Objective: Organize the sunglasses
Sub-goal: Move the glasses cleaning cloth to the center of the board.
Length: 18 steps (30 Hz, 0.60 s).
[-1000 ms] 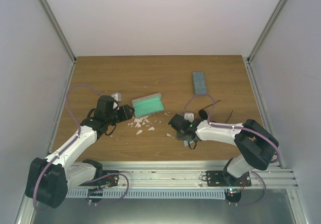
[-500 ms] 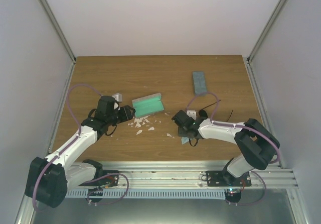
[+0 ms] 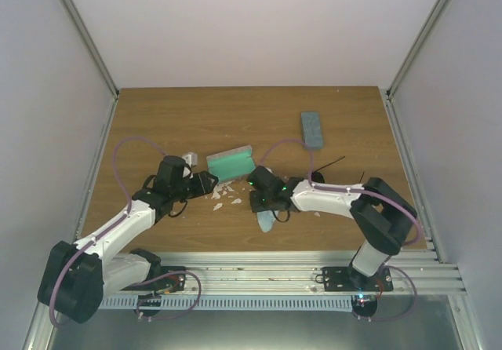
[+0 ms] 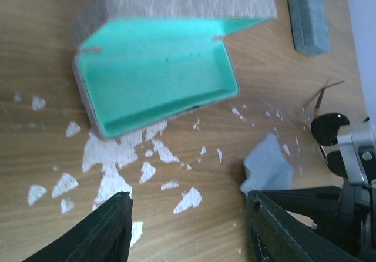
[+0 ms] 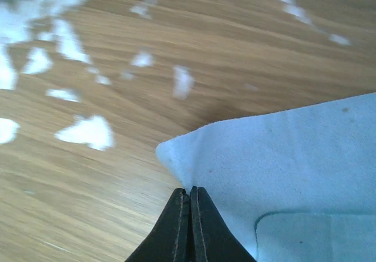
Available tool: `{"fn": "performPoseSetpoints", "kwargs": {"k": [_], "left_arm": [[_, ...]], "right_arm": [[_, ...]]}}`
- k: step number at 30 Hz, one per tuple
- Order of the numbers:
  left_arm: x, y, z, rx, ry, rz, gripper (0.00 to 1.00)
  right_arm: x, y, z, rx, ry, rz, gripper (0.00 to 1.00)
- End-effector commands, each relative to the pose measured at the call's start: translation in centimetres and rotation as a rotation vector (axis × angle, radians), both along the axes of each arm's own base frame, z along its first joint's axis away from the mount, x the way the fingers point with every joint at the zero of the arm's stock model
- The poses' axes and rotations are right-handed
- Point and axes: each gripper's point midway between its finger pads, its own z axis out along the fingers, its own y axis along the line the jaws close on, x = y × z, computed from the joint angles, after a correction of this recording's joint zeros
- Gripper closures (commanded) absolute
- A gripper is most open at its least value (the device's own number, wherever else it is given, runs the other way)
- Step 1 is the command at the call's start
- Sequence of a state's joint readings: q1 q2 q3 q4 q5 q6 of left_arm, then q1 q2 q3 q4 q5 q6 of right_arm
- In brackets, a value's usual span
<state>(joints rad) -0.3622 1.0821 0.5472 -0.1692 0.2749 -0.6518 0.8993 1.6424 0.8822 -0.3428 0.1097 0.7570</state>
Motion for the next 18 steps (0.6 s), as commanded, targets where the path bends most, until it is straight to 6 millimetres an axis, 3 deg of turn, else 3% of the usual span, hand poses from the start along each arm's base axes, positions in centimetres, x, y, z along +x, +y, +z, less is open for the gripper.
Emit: {"fn": "performPoseSetpoints", "kwargs": {"k": [1,6,7,11,18], "left_arm": [[-0.7,-1.7,-0.3,-0.085,0.001,-0.045,0.46],[-1.7,-2.3,-1.0,-0.104,0.028,-0.066,0.46],[-1.8,-2.4,-1.0,-0.109,0.027,-0.072,0.46],[-2.3,-3.4,-1.0,-0.135,0.028,-0.111,0.47],[-3.2,-6.1,-1.7,-0.178,0.050,-0.203,0.60]], "right_arm": [[-0.3,5.6,0.4,0.073,-0.004,0.147,0.99],[-0.5,9.2,0.8,0.170,0.004,0.238,0.98],[-0.5,9.6,1.2,0.187,-0.008,0.250,0.91],[-0.3,8.0,2.1,0.162,-0.046,0.211,0.61],[-0.4,3.1,0.6,-0.001,-0.063,0.095,0.58]]}}
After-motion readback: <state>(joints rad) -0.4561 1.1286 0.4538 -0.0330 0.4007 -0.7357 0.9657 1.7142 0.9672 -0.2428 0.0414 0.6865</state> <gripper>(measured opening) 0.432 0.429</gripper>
